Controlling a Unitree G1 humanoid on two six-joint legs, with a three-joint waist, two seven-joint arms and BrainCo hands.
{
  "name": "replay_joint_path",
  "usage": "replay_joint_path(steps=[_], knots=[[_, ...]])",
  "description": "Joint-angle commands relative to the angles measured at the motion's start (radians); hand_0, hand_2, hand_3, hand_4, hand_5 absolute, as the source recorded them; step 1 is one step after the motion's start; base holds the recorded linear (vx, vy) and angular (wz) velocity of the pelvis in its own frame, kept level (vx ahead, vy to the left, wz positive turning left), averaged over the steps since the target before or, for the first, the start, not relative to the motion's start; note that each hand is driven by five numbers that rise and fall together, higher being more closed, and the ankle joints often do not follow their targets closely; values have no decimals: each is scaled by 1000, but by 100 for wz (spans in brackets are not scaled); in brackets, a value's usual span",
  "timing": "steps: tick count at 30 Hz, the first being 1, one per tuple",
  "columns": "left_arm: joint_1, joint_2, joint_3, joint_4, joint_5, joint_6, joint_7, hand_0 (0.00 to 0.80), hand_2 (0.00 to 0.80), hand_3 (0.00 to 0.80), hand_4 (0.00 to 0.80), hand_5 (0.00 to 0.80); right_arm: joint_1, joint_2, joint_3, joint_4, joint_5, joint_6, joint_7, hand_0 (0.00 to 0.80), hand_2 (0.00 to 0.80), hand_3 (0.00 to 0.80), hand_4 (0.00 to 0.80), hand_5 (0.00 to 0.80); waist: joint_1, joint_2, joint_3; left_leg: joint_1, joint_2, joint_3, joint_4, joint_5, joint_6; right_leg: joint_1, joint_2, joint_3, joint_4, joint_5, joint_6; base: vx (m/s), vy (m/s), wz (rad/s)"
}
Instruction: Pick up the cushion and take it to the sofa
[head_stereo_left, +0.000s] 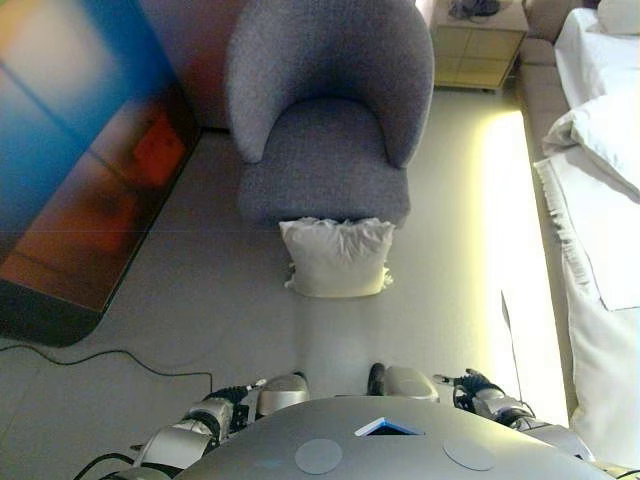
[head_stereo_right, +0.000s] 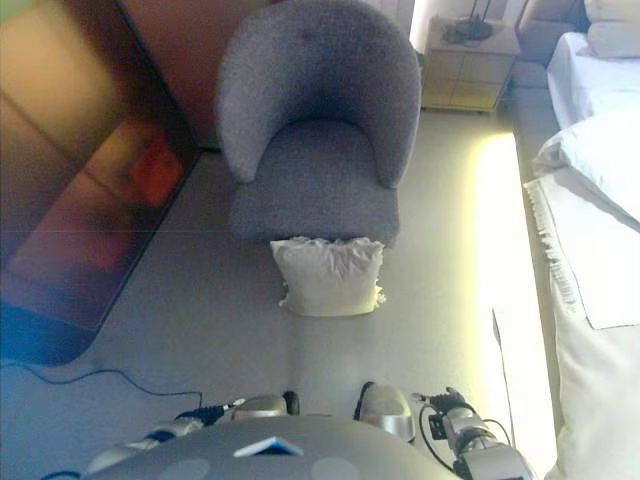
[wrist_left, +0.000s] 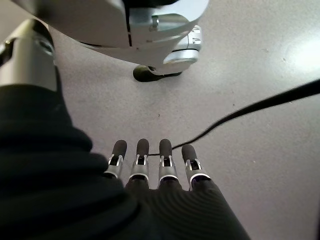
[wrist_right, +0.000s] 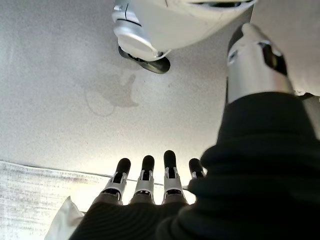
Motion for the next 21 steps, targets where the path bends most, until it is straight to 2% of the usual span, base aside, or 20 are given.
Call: replay_joint_path(steps=[1,8,21], knots=[[-39,28,33,19,4,-18,-8,0,0,0,0,0,-50,31,7,52,20,-28,-18,0,0,0,0,0,-16,-61,12,30,-87,13,-78,-36,38,174,-25,2,-245,62,85,0,0,0],[-32,23,33,23,-12,3,-47,0,0,0,0,0,-45,37,6,57,21,-37,-17,0,0,0,0,0,-16,-64,13,35,-90,25,-78,-39,44,176,-25,-1,-250,68,88,0,0,0],[-25,26,36,28,15,6,-37,0,0,0,0,0,-47,44,7,60,28,-34,-9,0,0,0,0,0,-14,-73,16,44,-80,34,-78,-41,45,184,-8,5,-249,60,80,15,-53,1]])
